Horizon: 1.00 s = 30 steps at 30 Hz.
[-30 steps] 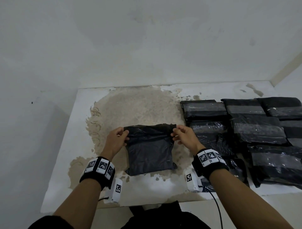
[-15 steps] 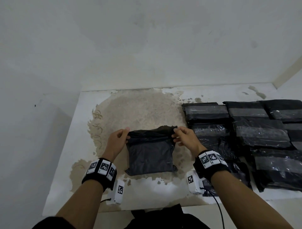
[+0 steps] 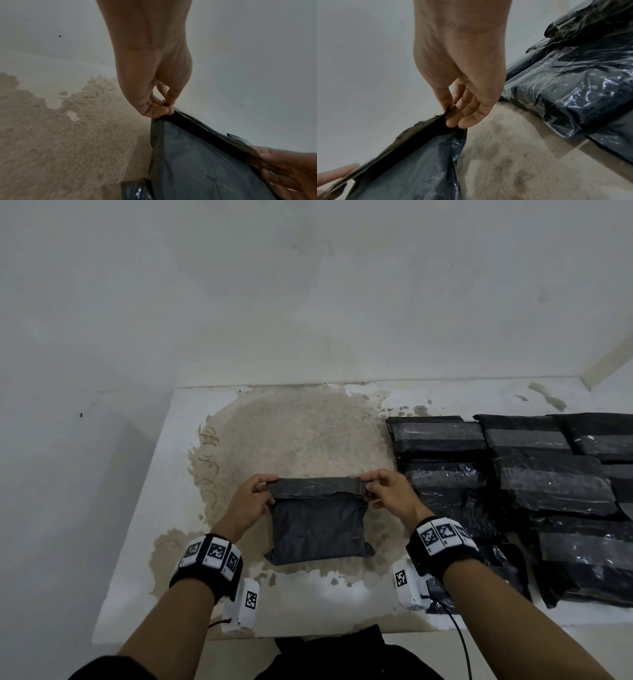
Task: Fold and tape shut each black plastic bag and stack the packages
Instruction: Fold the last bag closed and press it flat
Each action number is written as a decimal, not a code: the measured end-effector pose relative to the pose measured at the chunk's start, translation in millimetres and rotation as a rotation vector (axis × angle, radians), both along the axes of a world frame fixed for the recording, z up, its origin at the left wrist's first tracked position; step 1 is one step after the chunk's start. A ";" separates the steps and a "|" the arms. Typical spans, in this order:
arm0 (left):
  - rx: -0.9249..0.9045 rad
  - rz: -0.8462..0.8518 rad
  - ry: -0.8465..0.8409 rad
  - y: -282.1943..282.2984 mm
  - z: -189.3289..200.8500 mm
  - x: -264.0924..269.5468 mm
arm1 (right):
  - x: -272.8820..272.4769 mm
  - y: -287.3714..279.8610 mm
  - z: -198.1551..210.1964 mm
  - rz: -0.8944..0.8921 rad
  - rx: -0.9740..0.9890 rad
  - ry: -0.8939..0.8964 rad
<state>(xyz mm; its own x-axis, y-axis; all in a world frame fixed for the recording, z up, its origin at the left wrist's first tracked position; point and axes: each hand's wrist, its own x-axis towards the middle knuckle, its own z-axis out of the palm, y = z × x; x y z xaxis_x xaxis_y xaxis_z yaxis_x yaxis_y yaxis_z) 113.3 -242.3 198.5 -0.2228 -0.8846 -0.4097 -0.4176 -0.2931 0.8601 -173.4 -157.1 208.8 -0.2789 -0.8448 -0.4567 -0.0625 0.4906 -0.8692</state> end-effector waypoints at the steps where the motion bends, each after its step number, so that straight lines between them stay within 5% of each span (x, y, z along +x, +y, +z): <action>1: 0.007 0.000 -0.006 1.4 -1.7 1.1 | 1.0 1.5 -1.8 0.009 0.001 0.001; 18: 0.011 0.106 0.023 15.3 -26.9 6.5 | 13.6 11.4 -21.1 -0.001 0.047 0.031; 30: -0.092 0.166 0.067 18.1 -19.6 6.4 | 26.9 10.0 -14.2 -0.087 0.009 -0.149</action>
<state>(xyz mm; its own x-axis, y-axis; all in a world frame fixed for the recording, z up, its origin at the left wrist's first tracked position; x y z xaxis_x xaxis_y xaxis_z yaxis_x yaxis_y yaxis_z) 119.7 -224.2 178.9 -0.0949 -0.9446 -0.3143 -0.3107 -0.2718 0.9108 -146.5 -147.1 194.6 -0.2797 -0.8158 -0.5062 0.1099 0.4965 -0.8610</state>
